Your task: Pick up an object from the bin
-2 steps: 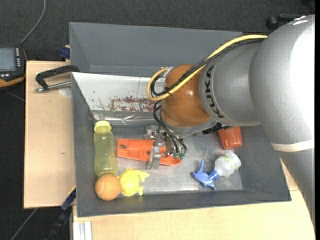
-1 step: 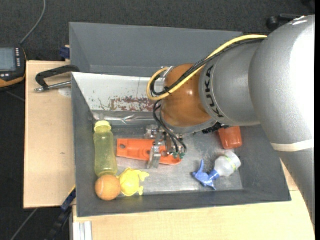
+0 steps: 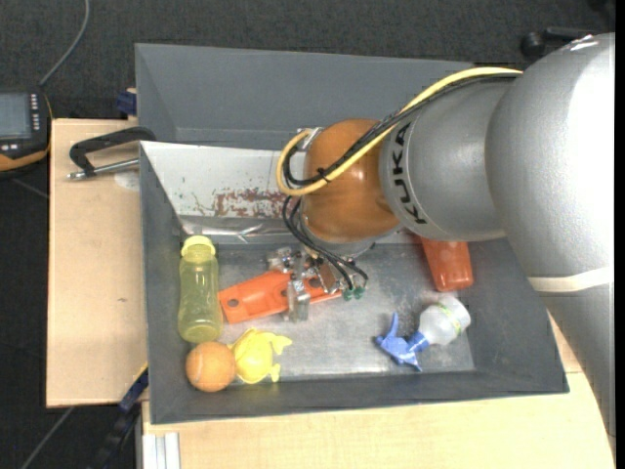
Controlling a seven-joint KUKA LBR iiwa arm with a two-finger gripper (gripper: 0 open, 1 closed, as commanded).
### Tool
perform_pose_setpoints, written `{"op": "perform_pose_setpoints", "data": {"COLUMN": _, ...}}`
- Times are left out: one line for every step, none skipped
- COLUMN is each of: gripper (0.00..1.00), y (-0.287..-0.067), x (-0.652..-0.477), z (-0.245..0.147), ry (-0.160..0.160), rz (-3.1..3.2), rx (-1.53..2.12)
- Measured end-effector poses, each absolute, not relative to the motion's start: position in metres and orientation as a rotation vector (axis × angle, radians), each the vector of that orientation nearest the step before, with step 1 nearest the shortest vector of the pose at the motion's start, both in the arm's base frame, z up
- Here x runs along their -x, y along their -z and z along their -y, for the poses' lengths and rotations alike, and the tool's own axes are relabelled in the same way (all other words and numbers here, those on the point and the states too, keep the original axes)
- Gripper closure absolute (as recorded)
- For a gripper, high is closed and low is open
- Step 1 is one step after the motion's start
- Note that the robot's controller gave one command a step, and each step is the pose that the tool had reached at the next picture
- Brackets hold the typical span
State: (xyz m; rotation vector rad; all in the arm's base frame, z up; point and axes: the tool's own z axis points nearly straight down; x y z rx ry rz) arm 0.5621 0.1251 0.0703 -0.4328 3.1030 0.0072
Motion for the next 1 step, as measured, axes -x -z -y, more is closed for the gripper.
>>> {"op": "perform_pose_setpoints", "data": {"gripper": 1.0, "y": -0.0703, "x": -0.5621, "z": -0.1251, "ry": -0.007, "rz": -3.103, "rx": 0.433}}
